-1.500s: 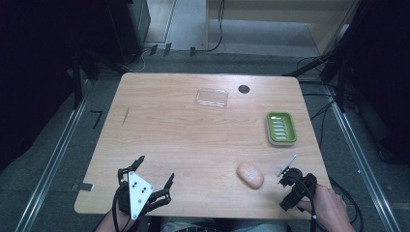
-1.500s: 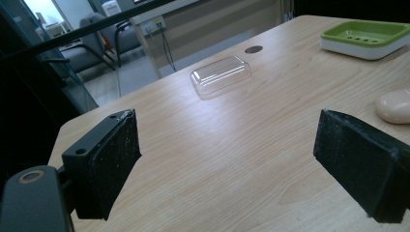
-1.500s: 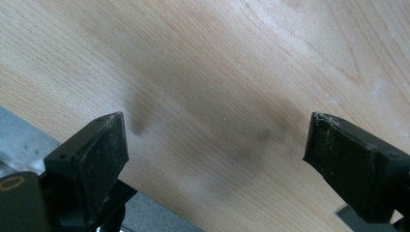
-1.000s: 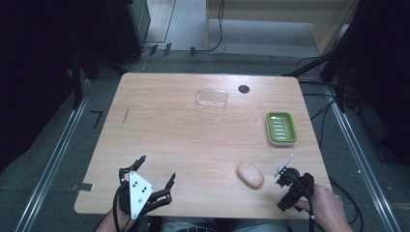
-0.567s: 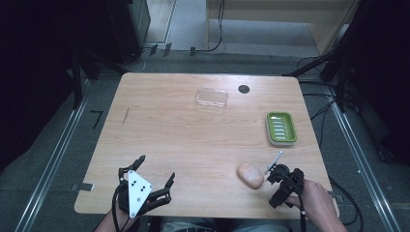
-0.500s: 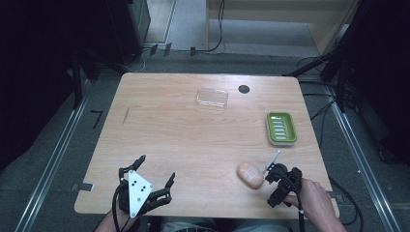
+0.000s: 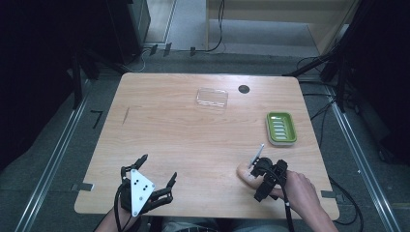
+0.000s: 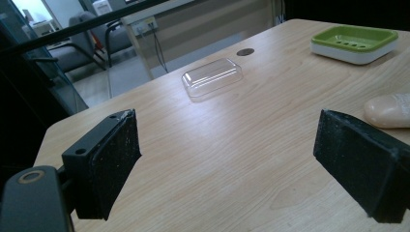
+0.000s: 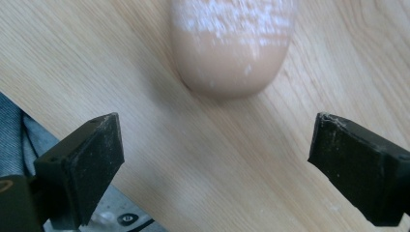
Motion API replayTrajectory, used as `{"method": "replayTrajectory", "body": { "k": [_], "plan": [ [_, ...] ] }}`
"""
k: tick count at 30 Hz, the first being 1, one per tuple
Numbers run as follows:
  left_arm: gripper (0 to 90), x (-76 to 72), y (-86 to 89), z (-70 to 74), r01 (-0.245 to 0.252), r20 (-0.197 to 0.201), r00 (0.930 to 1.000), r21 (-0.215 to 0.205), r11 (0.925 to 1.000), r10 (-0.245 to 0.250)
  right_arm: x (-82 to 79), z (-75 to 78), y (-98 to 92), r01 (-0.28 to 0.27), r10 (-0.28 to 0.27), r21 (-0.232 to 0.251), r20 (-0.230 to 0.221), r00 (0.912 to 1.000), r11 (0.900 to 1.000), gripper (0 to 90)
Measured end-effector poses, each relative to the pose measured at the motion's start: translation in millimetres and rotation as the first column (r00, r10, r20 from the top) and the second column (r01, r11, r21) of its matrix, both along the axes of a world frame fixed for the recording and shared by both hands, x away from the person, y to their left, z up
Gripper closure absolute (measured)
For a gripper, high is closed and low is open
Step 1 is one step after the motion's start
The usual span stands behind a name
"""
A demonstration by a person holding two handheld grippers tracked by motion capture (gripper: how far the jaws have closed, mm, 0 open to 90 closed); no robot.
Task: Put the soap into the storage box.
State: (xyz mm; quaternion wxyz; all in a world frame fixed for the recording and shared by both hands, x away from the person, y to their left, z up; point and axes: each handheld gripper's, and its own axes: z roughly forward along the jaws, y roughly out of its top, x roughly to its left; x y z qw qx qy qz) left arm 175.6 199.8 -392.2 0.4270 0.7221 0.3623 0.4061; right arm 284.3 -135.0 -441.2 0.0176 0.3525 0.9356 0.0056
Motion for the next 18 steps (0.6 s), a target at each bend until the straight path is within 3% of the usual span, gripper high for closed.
{"method": "replayTrajectory", "body": {
  "k": [18],
  "plan": [
    [9.9,2.9,-3.4,-0.4,0.015,-0.001,0.9999,0.010,0.9998,-0.015,19.9,1.2,23.2,-0.010,0.010,0.046,-0.013,0.9999,0.999,2.7]
  ]
}}
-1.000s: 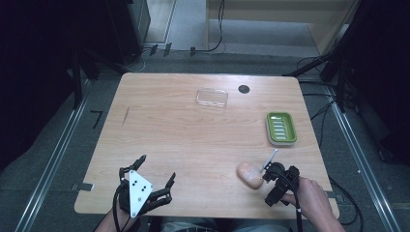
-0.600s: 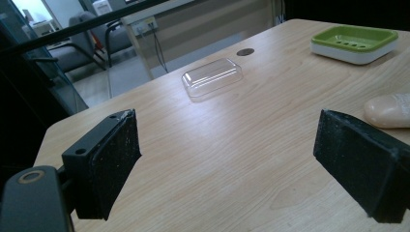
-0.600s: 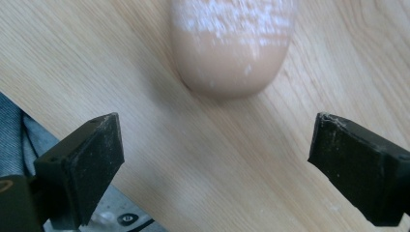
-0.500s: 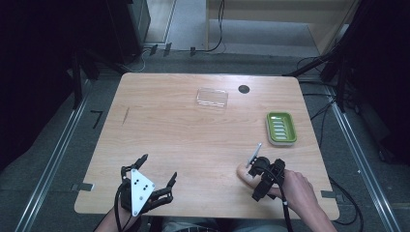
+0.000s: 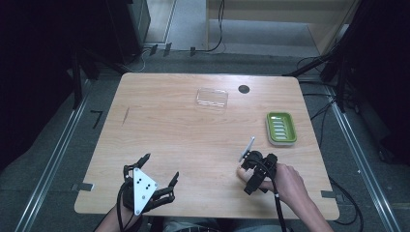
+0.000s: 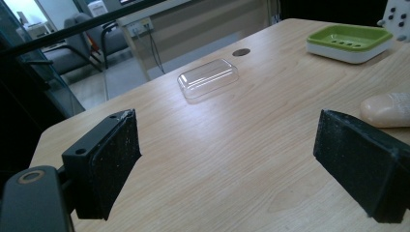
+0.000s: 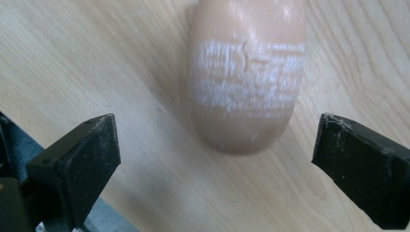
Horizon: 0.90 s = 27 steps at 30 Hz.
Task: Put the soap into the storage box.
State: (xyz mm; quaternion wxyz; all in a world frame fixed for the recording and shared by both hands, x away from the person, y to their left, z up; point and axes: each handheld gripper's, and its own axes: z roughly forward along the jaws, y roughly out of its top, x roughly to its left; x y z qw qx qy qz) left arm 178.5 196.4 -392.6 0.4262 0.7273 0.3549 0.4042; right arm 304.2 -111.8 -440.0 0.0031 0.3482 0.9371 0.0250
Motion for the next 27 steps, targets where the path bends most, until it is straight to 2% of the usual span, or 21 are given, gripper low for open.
{"method": "replayTrajectory", "body": {
  "k": [12,16,18,19,22,23,27],
  "plan": [
    [9.9,-1.2,1.1,0.0,-0.002,0.001,1.0000,0.003,1.0000,0.002,20.7,-12.2,8.4,0.014,-0.014,-0.006,-0.029,0.9995,1.000,0.0],
    [9.9,-1.5,1.2,0.1,-0.002,0.001,1.0000,0.004,1.0000,0.002,22.3,-13.6,9.9,0.014,-0.014,0.003,-0.016,0.9998,1.000,0.0],
    [9.9,-1.7,1.3,0.1,-0.003,0.000,1.0000,0.003,1.0000,0.003,22.5,-13.7,9.9,0.013,-0.013,0.000,-0.017,0.9998,1.000,2.2],
    [9.9,-1.9,1.3,0.2,-0.004,0.000,1.0000,0.004,1.0000,0.004,22.7,-13.5,10.1,0.016,-0.016,-0.005,-0.010,0.9998,1.000,12.6],
    [9.9,-2.2,1.2,0.1,-0.001,0.003,1.0000,0.005,1.0000,0.001,22.7,-13.6,10.1,0.014,-0.014,0.006,-0.014,0.9998,1.000,14.1],
    [9.9,-2.0,1.2,0.2,0.000,0.002,1.0000,0.007,1.0000,0.000,23.4,-14.5,10.8,0.015,-0.015,-0.005,-0.002,0.9999,1.000,17.6],
    [9.9,-2.1,0.8,0.1,0.002,0.002,1.0000,0.010,1.0000,-0.002,24.6,-16.9,10.6,0.012,-0.012,-0.010,-0.018,0.9998,1.000,22.0]
  ]
}}
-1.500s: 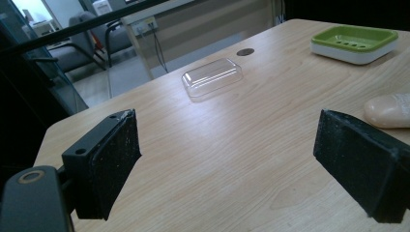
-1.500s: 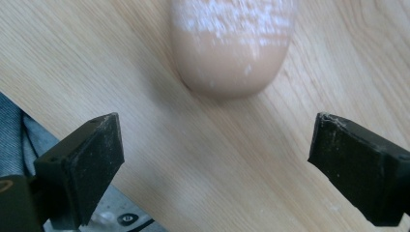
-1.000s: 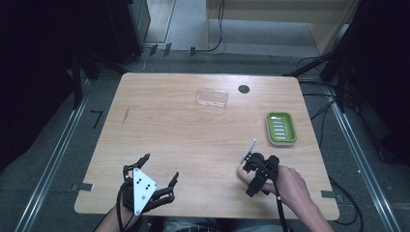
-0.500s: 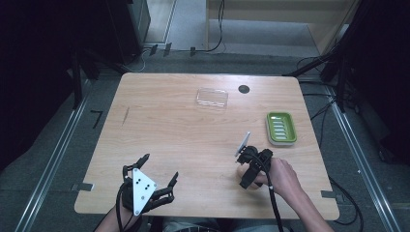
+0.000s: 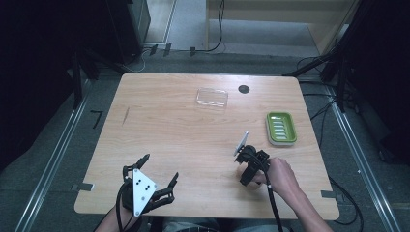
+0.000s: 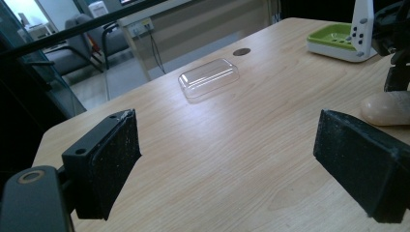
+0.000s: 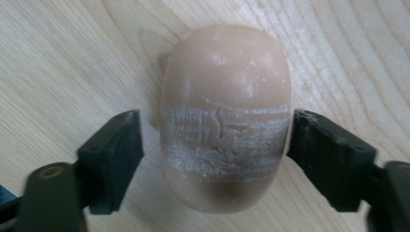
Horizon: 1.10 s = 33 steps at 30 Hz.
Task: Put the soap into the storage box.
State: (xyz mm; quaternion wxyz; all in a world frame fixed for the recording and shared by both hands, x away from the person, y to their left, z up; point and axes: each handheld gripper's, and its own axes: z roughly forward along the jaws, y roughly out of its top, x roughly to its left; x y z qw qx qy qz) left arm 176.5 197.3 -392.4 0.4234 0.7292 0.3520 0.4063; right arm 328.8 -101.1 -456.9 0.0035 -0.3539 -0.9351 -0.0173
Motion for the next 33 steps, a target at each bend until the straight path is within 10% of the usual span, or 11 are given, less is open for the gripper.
{"method": "replayTrajectory", "body": {
  "k": [33],
  "plan": [
    [9.9,-0.1,-0.6,-0.2,0.003,0.005,1.0000,0.006,1.0000,-0.003,0.0,-9.1,1.8,0.012,-0.012,-0.029,0.005,0.9999,0.999,33.0]
  ]
}}
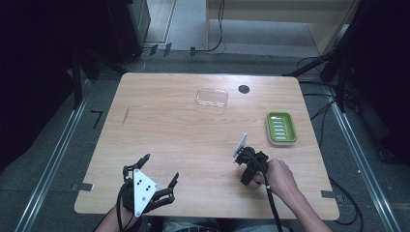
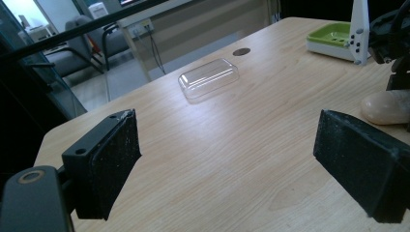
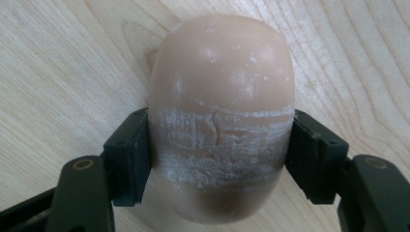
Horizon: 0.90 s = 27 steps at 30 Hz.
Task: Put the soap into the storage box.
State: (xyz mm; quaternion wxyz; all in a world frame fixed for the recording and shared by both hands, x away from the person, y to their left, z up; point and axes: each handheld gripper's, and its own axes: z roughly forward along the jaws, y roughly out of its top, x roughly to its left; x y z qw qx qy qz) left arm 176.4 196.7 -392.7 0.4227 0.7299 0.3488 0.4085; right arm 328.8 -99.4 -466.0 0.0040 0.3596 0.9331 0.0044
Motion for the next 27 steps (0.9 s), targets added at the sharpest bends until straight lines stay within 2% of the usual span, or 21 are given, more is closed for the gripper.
{"method": "replayTrajectory", "body": {
  "k": [12,18,27],
  "plan": [
    [9.9,-0.5,-0.3,0.1,0.003,0.005,1.0000,0.007,1.0000,-0.004,-1.7,1.6,0.6,-0.001,0.002,-0.021,0.009,1.0000,1.000,33.2],
    [9.9,-0.6,-0.5,0.1,0.004,0.004,1.0000,0.008,1.0000,-0.004,-2.3,5.7,-1.3,0.009,-0.008,-0.017,0.014,0.9999,1.000,33.2],
    [9.9,-0.1,0.3,-0.1,-0.001,0.006,1.0000,-0.004,1.0000,0.001,1.5,14.8,-15.4,0.044,-0.044,-0.016,0.025,0.9987,0.999,33.2]
  ]
}}
